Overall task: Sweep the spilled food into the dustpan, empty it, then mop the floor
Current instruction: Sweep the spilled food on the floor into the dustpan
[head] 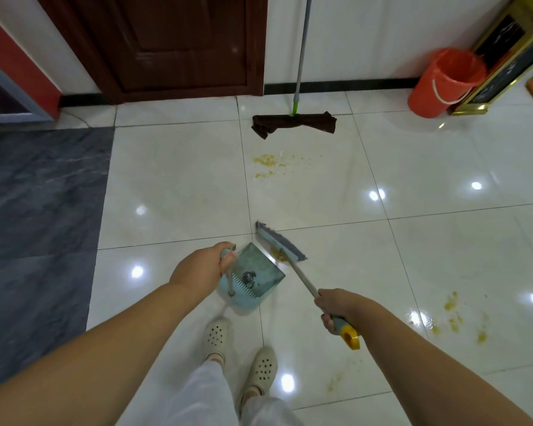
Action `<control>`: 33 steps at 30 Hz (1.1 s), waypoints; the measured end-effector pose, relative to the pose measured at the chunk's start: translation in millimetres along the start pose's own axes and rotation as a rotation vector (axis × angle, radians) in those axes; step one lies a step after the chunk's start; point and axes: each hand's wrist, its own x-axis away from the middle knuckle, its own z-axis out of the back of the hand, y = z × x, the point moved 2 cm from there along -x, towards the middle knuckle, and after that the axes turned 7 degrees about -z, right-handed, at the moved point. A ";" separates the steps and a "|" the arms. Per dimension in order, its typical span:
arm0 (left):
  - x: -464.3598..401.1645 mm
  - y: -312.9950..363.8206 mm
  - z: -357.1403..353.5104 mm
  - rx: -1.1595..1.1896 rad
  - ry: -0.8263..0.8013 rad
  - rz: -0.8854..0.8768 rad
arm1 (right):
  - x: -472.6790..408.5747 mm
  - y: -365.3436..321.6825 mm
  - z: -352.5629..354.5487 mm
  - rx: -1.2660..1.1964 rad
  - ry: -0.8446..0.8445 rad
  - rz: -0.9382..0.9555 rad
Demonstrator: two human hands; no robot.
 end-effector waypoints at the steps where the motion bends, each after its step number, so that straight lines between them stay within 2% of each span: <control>1: 1.2 -1.2 1.1 0.002 0.008 -0.001 | 0.3 4.0 -0.6 0.004 -0.010 -0.012; 9: 2.1 8.8 0.3 -0.025 0.014 -0.013 | 25.8 26.4 -16.8 -0.066 -0.124 -0.091; 16: 17.5 2.8 -0.4 -0.028 0.009 0.000 | 67.4 29.7 -10.5 -0.261 -0.193 -0.071; 19: 24.9 2.2 -0.7 -0.021 0.019 0.022 | 74.5 24.4 -7.6 -0.188 -0.144 -0.033; 25: 46.1 12.5 -5.0 0.085 0.054 0.019 | 54.6 -6.3 -6.2 0.146 0.033 0.081; 33: 64.8 -5.1 -7.2 0.125 0.103 0.069 | 22.2 -21.4 -7.4 0.481 0.170 0.085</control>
